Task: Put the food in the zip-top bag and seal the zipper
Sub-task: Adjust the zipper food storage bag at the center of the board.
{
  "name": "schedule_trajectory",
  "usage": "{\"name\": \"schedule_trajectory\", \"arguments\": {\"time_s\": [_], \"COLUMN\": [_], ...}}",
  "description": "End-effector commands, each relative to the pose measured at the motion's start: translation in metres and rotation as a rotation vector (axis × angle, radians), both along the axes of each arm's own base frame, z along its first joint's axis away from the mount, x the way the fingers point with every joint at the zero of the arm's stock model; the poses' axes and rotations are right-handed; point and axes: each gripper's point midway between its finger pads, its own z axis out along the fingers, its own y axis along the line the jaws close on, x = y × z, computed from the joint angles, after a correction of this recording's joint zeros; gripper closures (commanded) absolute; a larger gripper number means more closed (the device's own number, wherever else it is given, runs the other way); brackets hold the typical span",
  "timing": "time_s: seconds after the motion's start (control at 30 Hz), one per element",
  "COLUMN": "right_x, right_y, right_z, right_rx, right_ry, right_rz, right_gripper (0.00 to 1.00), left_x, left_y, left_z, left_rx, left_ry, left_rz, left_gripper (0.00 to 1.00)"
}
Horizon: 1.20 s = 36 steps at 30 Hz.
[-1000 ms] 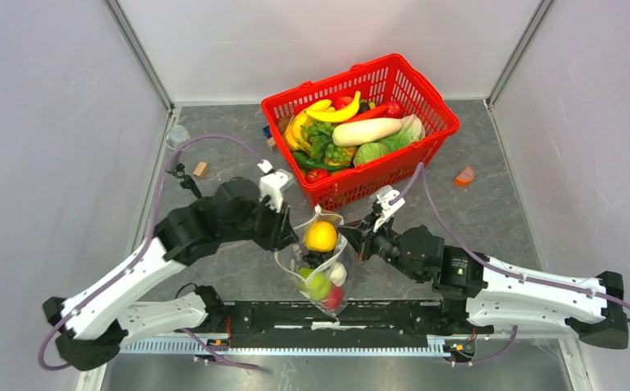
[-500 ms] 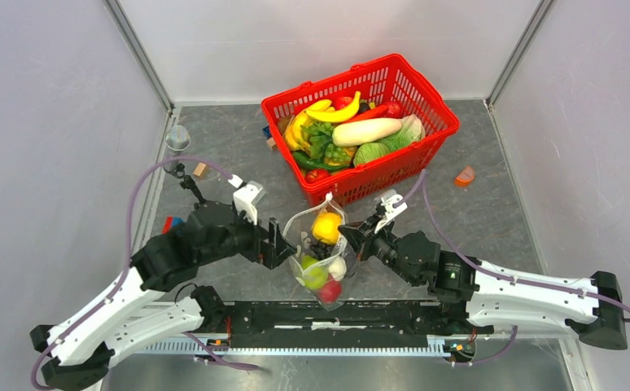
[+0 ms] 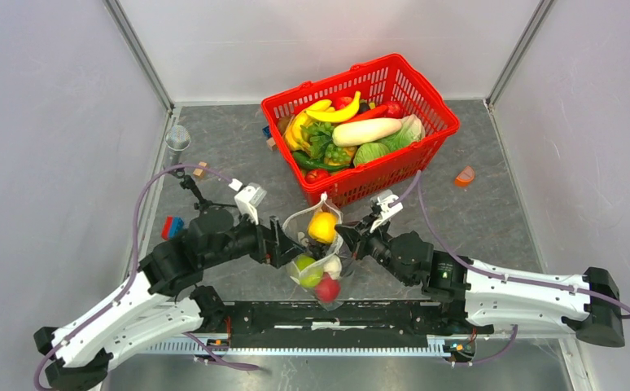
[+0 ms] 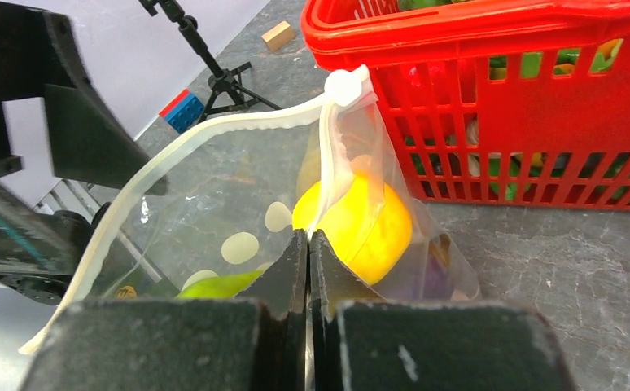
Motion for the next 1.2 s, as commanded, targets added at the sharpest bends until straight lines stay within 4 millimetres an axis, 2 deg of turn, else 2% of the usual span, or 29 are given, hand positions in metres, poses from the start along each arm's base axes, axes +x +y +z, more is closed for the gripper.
{"name": "schedule_trajectory", "arguments": {"time_s": [0.0, 0.1, 0.23, 0.4, 0.57, 0.6, 0.7, 0.77, 0.8, 0.87, 0.93, 1.03, 1.17], "right_x": [-0.003, -0.004, -0.005, -0.007, -0.017, -0.02, -0.023, -0.023, -0.023, -0.023, -0.026, -0.034, -0.039], "right_y": [0.01, 0.011, 0.011, 0.013, 0.022, 0.025, 0.032, 0.038, 0.041, 0.047, 0.052, 0.057, 0.046], "right_z": [0.033, 0.036, 0.036, 0.037, 0.048, 0.052, 0.058, 0.062, 0.061, 0.067, 0.073, 0.085, 0.103], "right_rx": [0.105, 0.116, 0.118, 0.121, 0.168, 0.188, 0.217, 0.231, 0.231, 0.245, 0.269, 0.309, 0.27], "right_ry": [-0.034, -0.035, -0.035, -0.034, -0.04, -0.041, -0.028, -0.009, 0.005, 0.017, 0.016, -0.025, -0.142], "right_rz": [0.035, 0.044, 0.049, 0.063, 0.136, 0.157, 0.183, 0.185, 0.184, 0.193, 0.214, 0.275, 0.309], "right_gripper": [1.0, 1.0, 1.0, 1.0, 1.0, 1.0, 1.0, 0.93, 0.86, 0.65, 0.56, 0.43, 0.32], "left_x": [0.016, 0.023, 0.026, 0.029, 0.026, 0.025, 0.021, 0.019, 0.018, 0.017, 0.016, 0.017, 0.021], "left_y": [-0.016, -0.011, -0.005, -0.004, -0.013, -0.018, -0.031, -0.042, -0.046, -0.052, -0.055, -0.054, -0.045], "left_z": [0.013, 0.005, 0.003, 0.001, -0.003, -0.001, 0.01, 0.024, 0.029, 0.037, 0.042, 0.042, 0.032], "left_rx": [-0.018, 0.023, 0.046, 0.057, 0.065, 0.052, -0.005, -0.063, -0.081, -0.099, -0.099, -0.079, -0.023], "left_ry": [-0.036, -0.046, -0.06, -0.068, -0.062, -0.064, -0.079, -0.109, -0.119, -0.133, -0.148, -0.161, -0.163], "left_rz": [0.003, 0.044, 0.062, 0.078, 0.02, 0.0, -0.061, -0.107, -0.123, -0.154, -0.176, -0.184, -0.149], "left_gripper": [0.0, 0.04, 0.2, 0.56, 0.79, 0.87, 0.98, 0.98, 0.98, 0.98, 0.98, 0.98, 0.98]}}
